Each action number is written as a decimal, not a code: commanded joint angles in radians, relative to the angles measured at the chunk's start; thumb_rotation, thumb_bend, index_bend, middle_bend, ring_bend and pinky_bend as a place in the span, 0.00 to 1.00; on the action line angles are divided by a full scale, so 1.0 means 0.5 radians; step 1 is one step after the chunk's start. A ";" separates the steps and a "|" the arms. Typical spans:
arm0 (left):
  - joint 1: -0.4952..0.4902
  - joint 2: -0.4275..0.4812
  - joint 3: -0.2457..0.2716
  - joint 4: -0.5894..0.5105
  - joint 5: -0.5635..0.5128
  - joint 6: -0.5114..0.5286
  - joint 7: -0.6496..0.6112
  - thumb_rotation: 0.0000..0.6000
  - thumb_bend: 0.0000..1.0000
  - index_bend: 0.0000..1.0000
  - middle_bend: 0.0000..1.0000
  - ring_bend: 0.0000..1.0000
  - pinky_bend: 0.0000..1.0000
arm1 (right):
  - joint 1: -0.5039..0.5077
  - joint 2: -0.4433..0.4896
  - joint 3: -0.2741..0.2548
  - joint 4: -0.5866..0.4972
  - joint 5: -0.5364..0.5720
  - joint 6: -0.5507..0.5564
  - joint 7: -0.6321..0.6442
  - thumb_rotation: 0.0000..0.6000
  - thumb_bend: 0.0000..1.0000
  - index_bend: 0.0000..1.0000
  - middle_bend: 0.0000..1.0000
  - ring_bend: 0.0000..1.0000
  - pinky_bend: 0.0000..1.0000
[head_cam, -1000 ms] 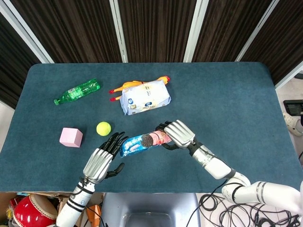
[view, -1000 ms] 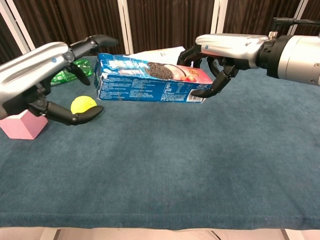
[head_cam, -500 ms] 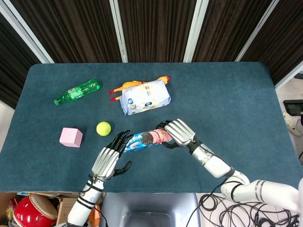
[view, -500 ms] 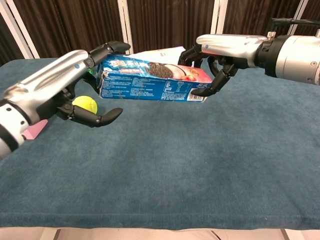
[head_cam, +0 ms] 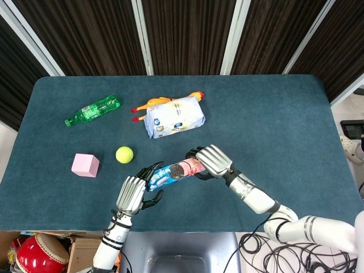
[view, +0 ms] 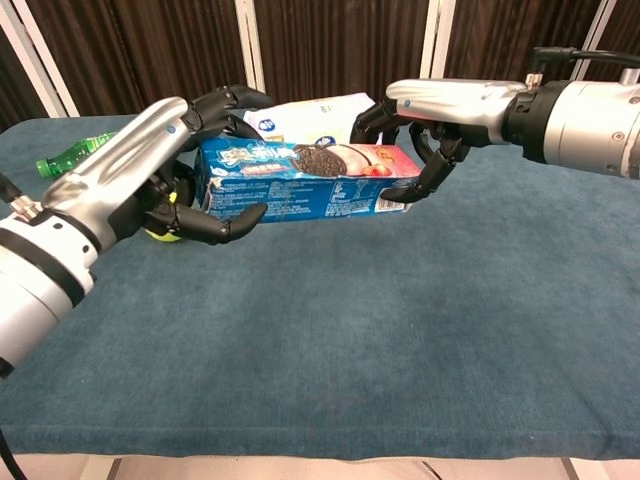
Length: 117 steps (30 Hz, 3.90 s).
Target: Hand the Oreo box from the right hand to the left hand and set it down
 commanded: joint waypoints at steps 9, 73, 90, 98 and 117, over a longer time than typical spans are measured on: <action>-0.010 0.040 0.008 -0.015 -0.012 0.010 0.138 1.00 0.39 0.29 0.53 0.48 0.75 | 0.008 -0.005 -0.005 0.003 0.002 0.002 0.009 1.00 1.00 0.80 0.62 0.62 0.65; 0.466 1.143 0.062 0.166 0.250 0.647 -0.408 1.00 0.50 0.51 0.72 0.63 0.87 | -0.852 0.582 -0.365 0.281 -0.435 0.975 0.455 1.00 0.27 0.00 0.06 0.00 0.18; 0.474 0.882 0.360 0.718 0.428 0.429 -0.994 1.00 0.50 0.51 0.72 0.62 0.86 | -0.942 0.491 -0.373 0.429 -0.537 1.049 0.531 1.00 0.27 0.01 0.05 0.00 0.18; 0.446 0.742 0.424 1.015 0.458 0.327 -1.170 1.00 0.50 0.51 0.71 0.62 0.85 | -0.941 0.461 -0.352 0.457 -0.529 1.009 0.526 1.00 0.27 0.01 0.05 0.00 0.18; 0.442 0.723 0.448 1.197 0.438 0.251 -0.895 1.00 0.35 0.00 0.00 0.00 0.30 | -0.959 0.425 -0.332 0.505 -0.575 1.024 0.567 1.00 0.27 0.02 0.05 0.00 0.18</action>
